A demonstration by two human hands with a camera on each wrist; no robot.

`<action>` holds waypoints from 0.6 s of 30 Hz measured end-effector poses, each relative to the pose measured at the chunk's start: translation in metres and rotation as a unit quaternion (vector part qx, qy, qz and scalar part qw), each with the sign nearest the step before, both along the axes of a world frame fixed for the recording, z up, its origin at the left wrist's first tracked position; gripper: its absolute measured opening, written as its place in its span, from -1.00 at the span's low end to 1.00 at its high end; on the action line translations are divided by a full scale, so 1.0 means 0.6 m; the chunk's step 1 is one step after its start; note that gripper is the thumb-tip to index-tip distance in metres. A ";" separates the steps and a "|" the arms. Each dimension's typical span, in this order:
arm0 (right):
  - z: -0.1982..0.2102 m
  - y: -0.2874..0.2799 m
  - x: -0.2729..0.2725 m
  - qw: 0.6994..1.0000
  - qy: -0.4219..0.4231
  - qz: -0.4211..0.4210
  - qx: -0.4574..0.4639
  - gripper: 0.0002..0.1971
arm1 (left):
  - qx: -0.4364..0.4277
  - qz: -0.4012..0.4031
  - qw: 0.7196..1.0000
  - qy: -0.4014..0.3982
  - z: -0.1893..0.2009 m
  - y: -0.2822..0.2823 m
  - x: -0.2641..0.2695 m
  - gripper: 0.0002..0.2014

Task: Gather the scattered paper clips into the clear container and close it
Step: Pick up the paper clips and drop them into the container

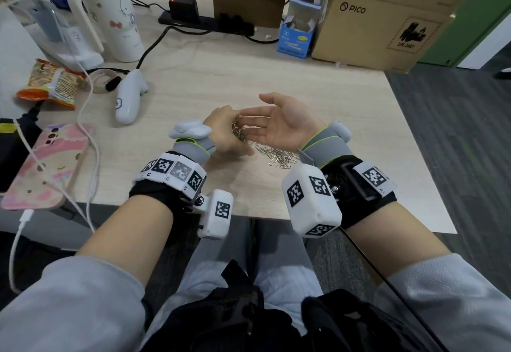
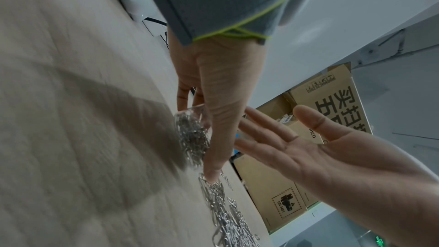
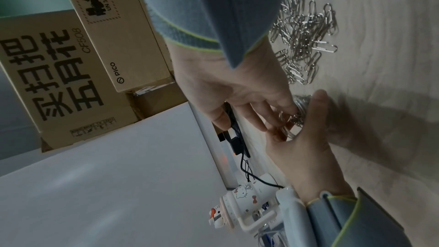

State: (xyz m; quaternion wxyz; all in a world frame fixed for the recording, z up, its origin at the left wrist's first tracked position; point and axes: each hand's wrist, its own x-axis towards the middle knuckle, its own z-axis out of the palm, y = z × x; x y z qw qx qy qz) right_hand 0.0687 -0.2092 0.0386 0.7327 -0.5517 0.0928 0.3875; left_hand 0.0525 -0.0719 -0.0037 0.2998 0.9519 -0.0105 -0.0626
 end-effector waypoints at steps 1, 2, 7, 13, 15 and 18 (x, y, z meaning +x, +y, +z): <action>-0.003 -0.002 0.001 1.000 -0.003 -0.004 -0.003 -0.60 | -0.004 -0.007 1.000 -0.002 -0.001 0.001 0.000 -0.57; -0.006 -0.004 0.002 1.000 -0.004 -0.008 -0.003 -0.61 | -0.008 -0.014 1.000 -0.001 -0.002 0.003 -0.001 -0.59; -0.021 -0.024 0.003 0.999 0.002 -0.041 0.027 -0.69 | -0.032 -0.032 0.999 -0.006 -0.005 0.009 -0.005 -0.39; -0.051 -0.054 0.010 0.984 -0.043 -0.166 -0.042 -0.83 | -0.023 -0.027 0.999 -0.009 -0.007 0.012 -0.002 -0.42; -0.060 -0.067 0.013 0.976 -0.071 -0.196 -0.069 -0.85 | -0.013 -0.028 1.000 0.000 -0.011 0.014 0.002 -0.37; -0.071 -0.087 0.017 0.956 -0.115 -0.236 -0.131 -0.91 | 0.006 -0.025 1.000 0.018 -0.011 0.010 0.006 -0.34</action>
